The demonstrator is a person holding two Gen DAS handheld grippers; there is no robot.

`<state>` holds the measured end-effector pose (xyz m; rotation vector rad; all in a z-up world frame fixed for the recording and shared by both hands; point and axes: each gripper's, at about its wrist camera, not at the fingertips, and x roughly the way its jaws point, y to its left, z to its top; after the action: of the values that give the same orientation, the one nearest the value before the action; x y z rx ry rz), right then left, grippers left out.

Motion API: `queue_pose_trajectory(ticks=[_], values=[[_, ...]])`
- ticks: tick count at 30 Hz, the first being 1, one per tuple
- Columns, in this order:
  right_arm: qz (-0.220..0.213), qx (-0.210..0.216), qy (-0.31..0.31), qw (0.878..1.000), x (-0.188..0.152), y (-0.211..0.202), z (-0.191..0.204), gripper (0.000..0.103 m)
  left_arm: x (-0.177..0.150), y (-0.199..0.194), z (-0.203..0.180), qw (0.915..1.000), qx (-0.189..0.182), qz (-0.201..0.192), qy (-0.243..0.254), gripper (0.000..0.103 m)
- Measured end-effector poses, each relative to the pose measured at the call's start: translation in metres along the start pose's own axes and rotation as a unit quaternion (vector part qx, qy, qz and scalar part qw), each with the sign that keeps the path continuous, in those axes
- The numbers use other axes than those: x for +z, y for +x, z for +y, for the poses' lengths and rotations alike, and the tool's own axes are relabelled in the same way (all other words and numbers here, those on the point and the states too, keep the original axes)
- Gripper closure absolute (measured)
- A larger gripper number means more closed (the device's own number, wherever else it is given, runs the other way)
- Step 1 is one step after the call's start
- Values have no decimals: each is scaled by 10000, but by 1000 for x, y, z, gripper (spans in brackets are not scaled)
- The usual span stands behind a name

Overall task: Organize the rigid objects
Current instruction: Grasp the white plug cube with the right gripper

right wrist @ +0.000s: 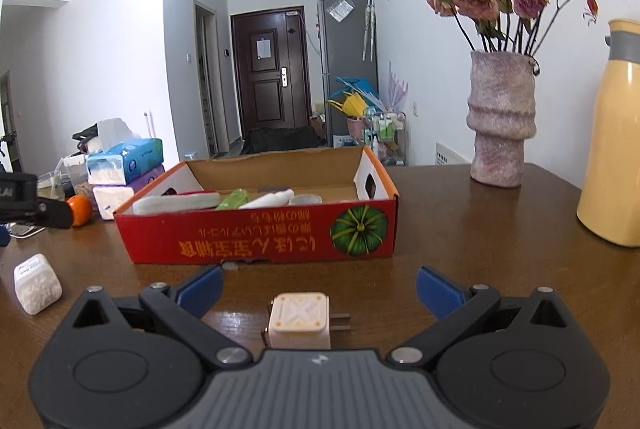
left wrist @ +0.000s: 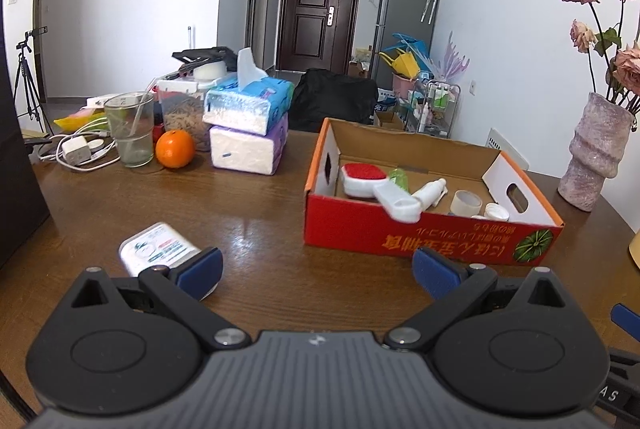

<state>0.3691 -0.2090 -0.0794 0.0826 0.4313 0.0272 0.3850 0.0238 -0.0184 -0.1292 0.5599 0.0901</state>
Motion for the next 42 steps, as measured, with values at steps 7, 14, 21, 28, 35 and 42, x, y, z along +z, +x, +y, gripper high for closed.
queue_pose_trajectory(ticks=[7, 14, 21, 28, 35, 42], values=[[194, -87, -6, 9998, -12, 1, 4, 0, -8, 0, 20, 10000, 21, 48, -63, 0], [419, -190, -218, 9987, -20, 12, 13, 0, -8, 3, 37, 9999, 4, 42, -104, 0], [651, -333, -322, 9968, -22, 32, 13, 0, -7, 11, 54, 9999, 61, 46, -68, 0], [810, -414, -427, 9949, -21, 52, 16, 0, -7, 23, 71, 9999, 125, 74, -23, 0], [989, -438, -376, 9934, -19, 69, 15, 0, -5, 37, 92, 9998, 180, 128, -34, 0], [1180, -385, -396, 9915, -18, 82, 18, 25, -6, 51, 108, 9994, 186, 237, 154, 0]])
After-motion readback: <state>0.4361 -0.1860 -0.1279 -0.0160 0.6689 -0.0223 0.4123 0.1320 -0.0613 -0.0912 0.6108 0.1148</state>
